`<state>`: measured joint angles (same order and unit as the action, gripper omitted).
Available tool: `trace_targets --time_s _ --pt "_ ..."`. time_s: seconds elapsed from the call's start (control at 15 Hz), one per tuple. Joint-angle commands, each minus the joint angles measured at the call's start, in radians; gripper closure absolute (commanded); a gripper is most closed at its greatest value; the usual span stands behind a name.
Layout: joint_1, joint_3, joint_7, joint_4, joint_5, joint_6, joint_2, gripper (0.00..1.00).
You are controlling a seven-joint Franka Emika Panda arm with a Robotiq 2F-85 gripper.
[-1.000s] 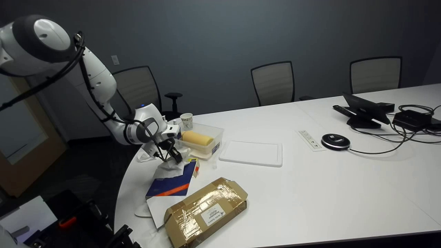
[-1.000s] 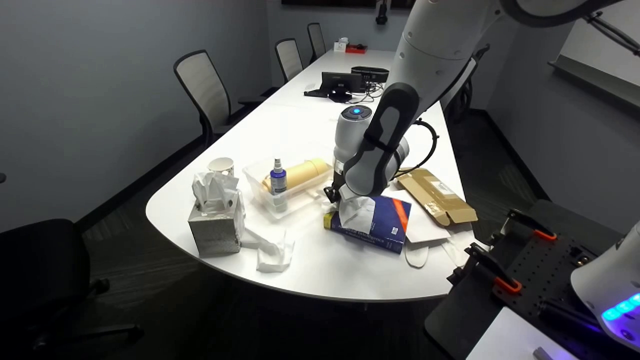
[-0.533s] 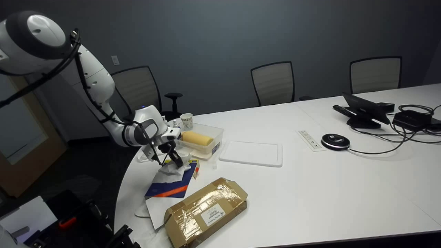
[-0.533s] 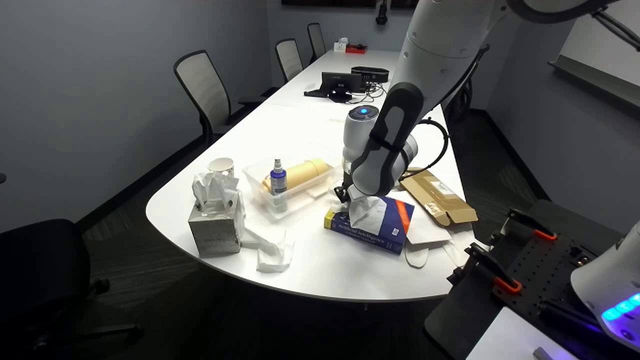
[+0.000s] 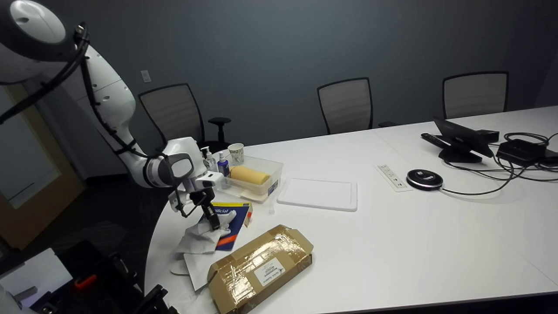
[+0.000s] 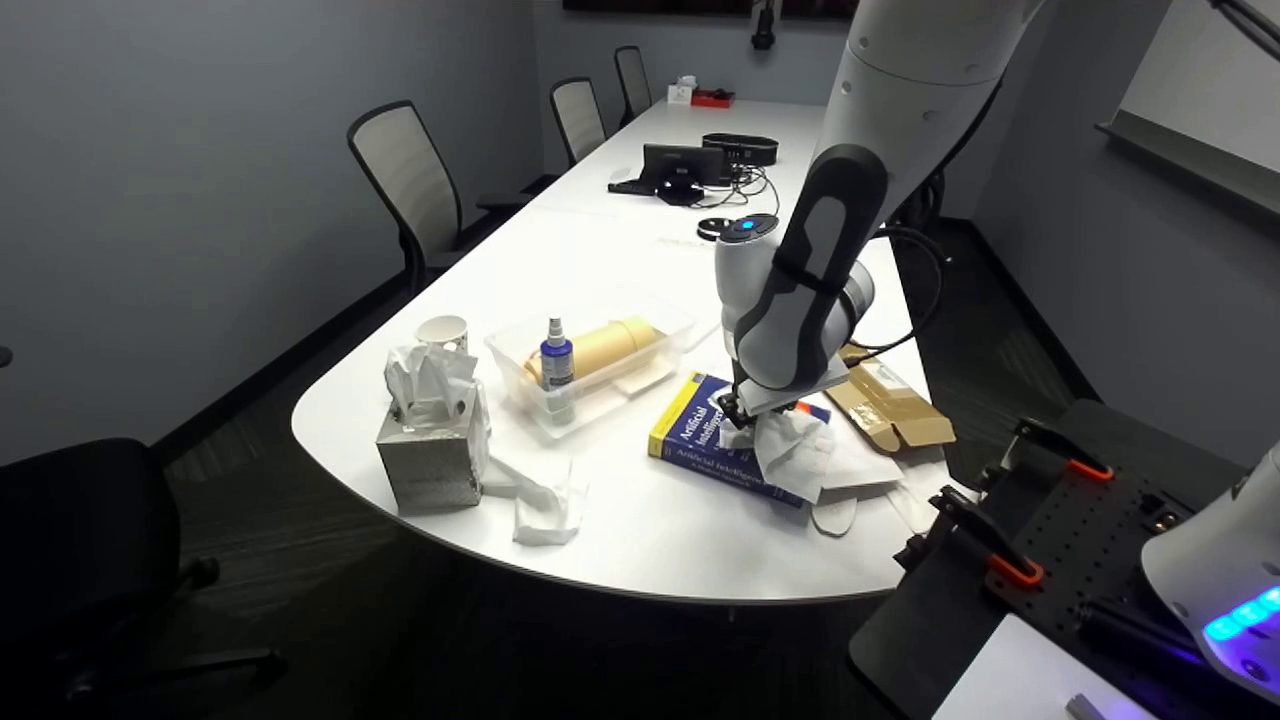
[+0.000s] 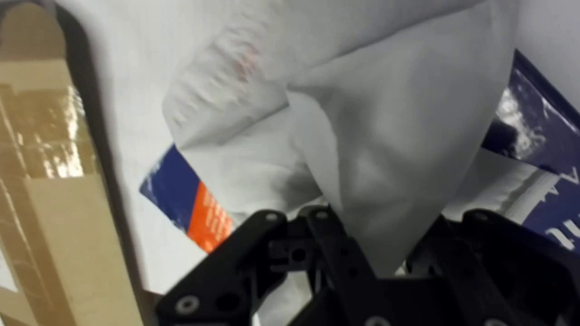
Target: Use the white napkin to wipe the blue book cover.
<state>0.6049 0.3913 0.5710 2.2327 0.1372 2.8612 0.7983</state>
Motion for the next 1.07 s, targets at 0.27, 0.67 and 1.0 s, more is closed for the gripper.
trace_targets --time_s 0.27,0.67,1.0 --pt "-0.008 0.007 0.134 0.109 -0.051 -0.095 -0.051 0.97" --pt "-0.022 -0.016 0.156 0.033 -0.101 -0.110 -0.027 0.97" --pt "-0.039 -0.032 0.143 -0.068 -0.144 -0.128 0.003 0.97"
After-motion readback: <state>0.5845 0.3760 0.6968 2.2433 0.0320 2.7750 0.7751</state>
